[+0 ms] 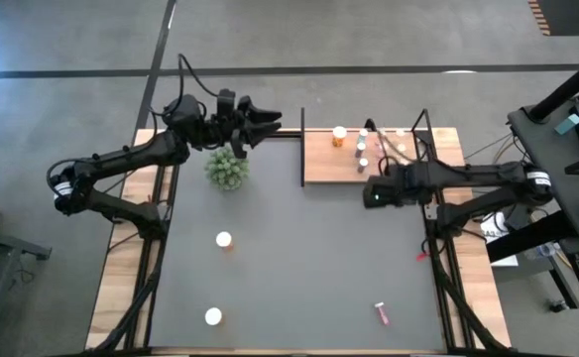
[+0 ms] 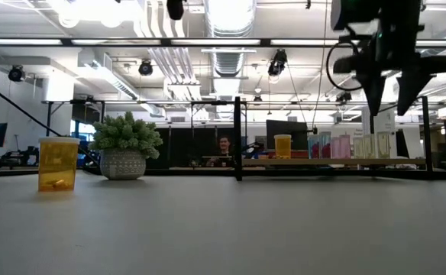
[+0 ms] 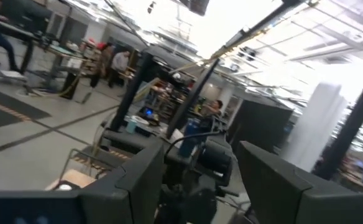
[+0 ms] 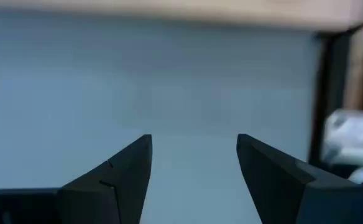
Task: Pick and place medicine bottles onto shelf by color
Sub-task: Put the pink pill bottle on the shelf aligned with the other pink pill bottles
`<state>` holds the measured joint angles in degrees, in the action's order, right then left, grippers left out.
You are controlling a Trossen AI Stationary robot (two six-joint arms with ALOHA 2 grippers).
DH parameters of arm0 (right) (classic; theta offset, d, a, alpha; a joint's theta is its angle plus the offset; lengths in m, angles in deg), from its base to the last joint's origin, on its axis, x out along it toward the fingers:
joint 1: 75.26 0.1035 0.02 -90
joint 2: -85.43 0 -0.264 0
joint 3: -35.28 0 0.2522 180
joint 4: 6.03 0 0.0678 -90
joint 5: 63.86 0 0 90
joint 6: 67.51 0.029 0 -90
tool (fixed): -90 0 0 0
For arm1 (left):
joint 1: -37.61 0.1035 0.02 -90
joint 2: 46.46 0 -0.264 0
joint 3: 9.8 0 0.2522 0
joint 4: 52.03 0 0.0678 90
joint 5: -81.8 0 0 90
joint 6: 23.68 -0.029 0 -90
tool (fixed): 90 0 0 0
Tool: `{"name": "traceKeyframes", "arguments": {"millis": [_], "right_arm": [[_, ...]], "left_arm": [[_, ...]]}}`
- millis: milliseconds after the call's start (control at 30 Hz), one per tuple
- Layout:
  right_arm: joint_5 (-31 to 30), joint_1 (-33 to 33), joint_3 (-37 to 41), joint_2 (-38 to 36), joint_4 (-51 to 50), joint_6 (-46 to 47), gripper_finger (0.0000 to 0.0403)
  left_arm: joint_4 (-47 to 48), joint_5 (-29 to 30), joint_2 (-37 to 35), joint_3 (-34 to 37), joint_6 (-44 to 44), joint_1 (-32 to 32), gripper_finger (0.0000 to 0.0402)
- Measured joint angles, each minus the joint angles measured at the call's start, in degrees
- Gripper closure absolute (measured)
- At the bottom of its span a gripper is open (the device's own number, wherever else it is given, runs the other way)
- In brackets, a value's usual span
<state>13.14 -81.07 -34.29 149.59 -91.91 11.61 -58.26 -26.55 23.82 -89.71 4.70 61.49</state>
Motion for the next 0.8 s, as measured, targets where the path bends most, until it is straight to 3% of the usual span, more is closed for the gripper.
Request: {"name": "traceKeyframes", "arguments": {"millis": [467, 700, 800], "right_arm": [[15.1, 28.2, -5.3, 4.5, 1.1, 19.5, 0.0177], [27.2, 33.8, -5.9, 9.3, 2.8, 20.3, 0.0177], [28.5, 34.1, -5.6, 10.8, 3.3, 16.3, 0.0177]], "left_arm": [[0.0, -2.2, 0.0, 0.0, 4.3, 0.0, 0.0211], [0.0, -6.0, 0.1, 0.0, 4.4, -1.2, 0.0211], [0.0, -7.8, 0.1, 0.0, 4.5, -3.4, 0.0211]]}}
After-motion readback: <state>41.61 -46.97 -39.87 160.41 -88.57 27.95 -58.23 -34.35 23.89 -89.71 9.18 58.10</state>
